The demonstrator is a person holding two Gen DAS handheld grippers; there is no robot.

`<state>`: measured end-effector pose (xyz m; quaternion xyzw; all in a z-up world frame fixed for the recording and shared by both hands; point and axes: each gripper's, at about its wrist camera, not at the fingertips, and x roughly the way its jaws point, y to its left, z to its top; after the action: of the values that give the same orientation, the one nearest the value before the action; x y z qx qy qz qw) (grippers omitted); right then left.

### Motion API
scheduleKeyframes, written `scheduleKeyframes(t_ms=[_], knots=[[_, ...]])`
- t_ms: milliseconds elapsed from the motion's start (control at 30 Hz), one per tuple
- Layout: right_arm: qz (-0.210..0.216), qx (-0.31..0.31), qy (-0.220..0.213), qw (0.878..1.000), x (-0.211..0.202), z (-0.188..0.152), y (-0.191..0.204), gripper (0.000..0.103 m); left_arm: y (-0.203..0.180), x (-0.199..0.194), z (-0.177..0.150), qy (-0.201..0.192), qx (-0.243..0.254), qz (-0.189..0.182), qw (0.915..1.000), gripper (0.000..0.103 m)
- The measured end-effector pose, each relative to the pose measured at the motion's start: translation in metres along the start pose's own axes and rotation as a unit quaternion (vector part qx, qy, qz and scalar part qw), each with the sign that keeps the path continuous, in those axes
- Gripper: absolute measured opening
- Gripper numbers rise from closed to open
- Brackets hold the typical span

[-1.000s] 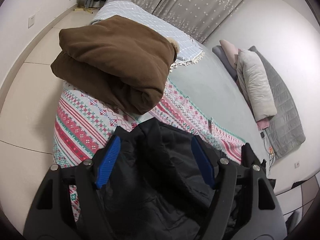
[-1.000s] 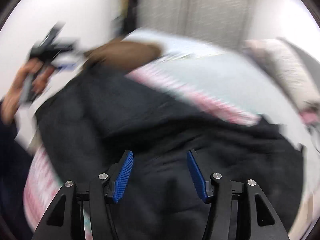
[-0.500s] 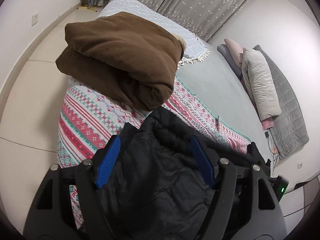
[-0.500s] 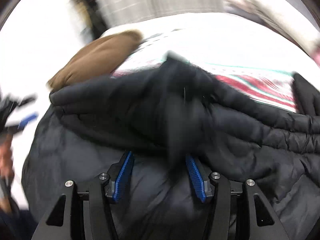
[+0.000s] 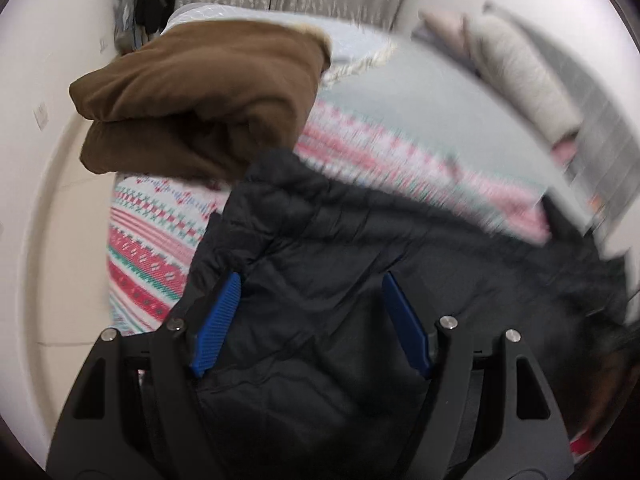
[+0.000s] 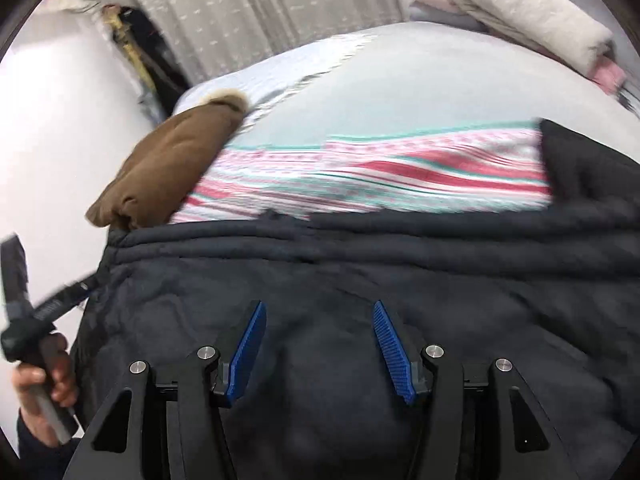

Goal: Fold large clothes
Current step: 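Smooth the folded jacket with both grippers open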

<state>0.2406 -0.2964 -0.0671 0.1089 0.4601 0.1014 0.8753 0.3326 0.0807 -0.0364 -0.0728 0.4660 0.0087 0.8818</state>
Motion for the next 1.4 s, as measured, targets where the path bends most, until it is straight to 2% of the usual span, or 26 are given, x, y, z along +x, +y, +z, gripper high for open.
scheduleKeyframes(t_ms=[133, 200, 300, 333, 433, 600, 667, 733, 800, 867, 967, 1000, 1067, 1200, 1333, 1400], knots=[[-0.055, 0.006, -0.012, 0.998, -0.028, -0.017, -0.057, 0.057, 0.010, 0.006, -0.010, -0.015, 0.011, 0.019, 0.9996, 0.074], [-0.031, 0.028, -0.034, 0.999, -0.037, -0.019, -0.086, 0.055, 0.015, 0.007, -0.014, -0.024, 0.005, 0.032, 0.9992, 0.075], [0.000, 0.055, -0.053, 0.997, -0.033, -0.023, -0.113, 0.053, 0.025, 0.015, -0.019, -0.023, -0.015, 0.036, 0.9990, 0.083], [-0.007, 0.049, -0.051, 0.997, -0.031, -0.024, -0.113, 0.051, 0.027, 0.016, -0.020, -0.023, -0.021, 0.035, 0.9989, 0.085], [-0.065, -0.017, -0.041, 0.997, -0.023, -0.026, -0.097, 0.050, 0.034, 0.017, -0.025, -0.027, -0.040, 0.025, 0.9985, 0.086], [-0.096, 0.001, -0.060, 0.994, -0.048, -0.028, -0.089, 0.053, 0.042, -0.001, -0.028, -0.036, -0.059, 0.027, 0.9972, 0.086], [-0.106, -0.002, -0.073, 0.992, -0.063, -0.035, -0.086, 0.057, 0.042, -0.021, -0.030, -0.051, -0.065, 0.005, 0.9966, 0.086], [-0.116, 0.006, -0.067, 0.991, -0.072, -0.045, -0.087, 0.059, 0.038, -0.044, -0.036, -0.078, -0.056, -0.012, 0.9953, 0.086], [-0.120, 0.001, -0.054, 0.991, -0.071, -0.051, -0.088, 0.059, 0.029, -0.060, -0.044, -0.096, -0.033, -0.008, 0.9948, 0.086], [-0.132, -0.013, -0.055, 0.990, -0.074, -0.057, -0.089, 0.059, 0.022, -0.060, -0.054, -0.094, -0.015, 0.004, 0.9955, 0.086], [-0.131, -0.011, -0.054, 0.990, -0.068, -0.063, -0.102, 0.059, 0.023, -0.032, -0.065, -0.042, -0.016, 0.031, 0.9985, 0.086], [-0.127, -0.008, -0.048, 0.991, -0.062, -0.064, -0.108, 0.059, 0.026, -0.024, -0.069, -0.038, -0.023, 0.034, 0.9984, 0.086], [-0.123, -0.015, -0.044, 0.991, -0.052, -0.066, -0.111, 0.059, 0.030, -0.022, -0.074, -0.057, -0.034, 0.048, 0.9966, 0.086], [-0.158, -0.041, -0.049, 0.985, -0.054, -0.070, -0.097, 0.059, 0.033, -0.027, -0.075, -0.059, -0.030, 0.055, 0.9963, 0.086], [-0.119, 0.022, -0.085, 0.989, -0.087, -0.075, -0.099, 0.060, 0.032, -0.048, -0.073, -0.073, -0.037, 0.048, 0.9955, 0.086], [-0.106, 0.026, -0.090, 0.990, -0.096, -0.082, -0.093, 0.062, 0.019, -0.065, -0.077, -0.086, -0.021, 0.036, 0.9954, 0.086]])
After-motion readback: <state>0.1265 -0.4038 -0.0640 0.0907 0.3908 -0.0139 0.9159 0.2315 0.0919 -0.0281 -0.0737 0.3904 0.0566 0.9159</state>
